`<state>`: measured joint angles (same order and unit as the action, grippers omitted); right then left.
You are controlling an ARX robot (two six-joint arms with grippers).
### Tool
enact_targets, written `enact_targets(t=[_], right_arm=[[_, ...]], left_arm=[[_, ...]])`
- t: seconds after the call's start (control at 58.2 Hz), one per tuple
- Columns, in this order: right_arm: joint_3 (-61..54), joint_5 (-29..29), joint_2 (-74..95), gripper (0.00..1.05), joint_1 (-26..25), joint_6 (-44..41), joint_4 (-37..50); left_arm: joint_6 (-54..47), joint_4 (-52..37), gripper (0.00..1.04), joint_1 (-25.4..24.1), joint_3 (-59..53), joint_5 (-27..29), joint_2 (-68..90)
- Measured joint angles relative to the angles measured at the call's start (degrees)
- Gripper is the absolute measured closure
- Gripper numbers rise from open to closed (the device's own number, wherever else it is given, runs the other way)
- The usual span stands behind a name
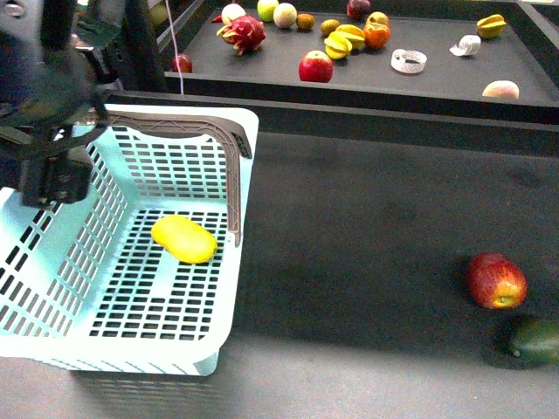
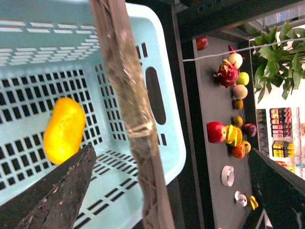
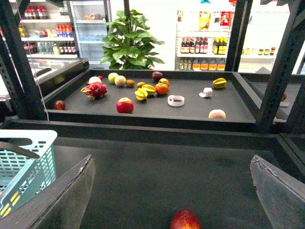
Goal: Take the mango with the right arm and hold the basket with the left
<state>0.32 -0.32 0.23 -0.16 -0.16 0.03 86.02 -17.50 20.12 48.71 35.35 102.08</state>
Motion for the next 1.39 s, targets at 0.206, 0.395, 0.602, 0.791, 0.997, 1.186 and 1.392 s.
enact_targets(t=[0.206,0.395,0.602,0.791,0.997,1.186,1.392], right_arm=[[0.00,0.00,0.00,0.08,0.00,0.00,0.00],[0.00,0.00,0.00,0.08,0.00,0.00,0.00],[0.00,0.00,0.00,0.08,0.00,0.00,0.00],[0.00,0.04,0.02,0.08,0.00,0.00,0.00],[0.00,0.02,0.02,0.08,0.00,0.00,0.00],[0.00,0.02,0.00,0.08,0.00,0.00,0.00],[0.00,0.02,0.00,0.08,0.00,0.00,0.00]], left_arm=[[-7.54,-2.93,0.08,-2.99,-15.06,2.78,-14.75],[-17.05,-5.95,0.08,-6.32,-27.67,7.41,-27.69],[-23.54,-6.86,0.08,-7.96,-31.47,9.42,-32.52],[-57.11,-39.39,0.37,-13.94,-42.53,-24.79,-30.93],[-82.31,-34.99,0.80,-18.60,-45.38,-34.93,-45.53],[-84.83,-27.19,1.03,-19.96,-47.19,-35.23,-55.43],[-85.18,-15.30,1.03,-19.98,-47.58,-35.23,-68.78]])
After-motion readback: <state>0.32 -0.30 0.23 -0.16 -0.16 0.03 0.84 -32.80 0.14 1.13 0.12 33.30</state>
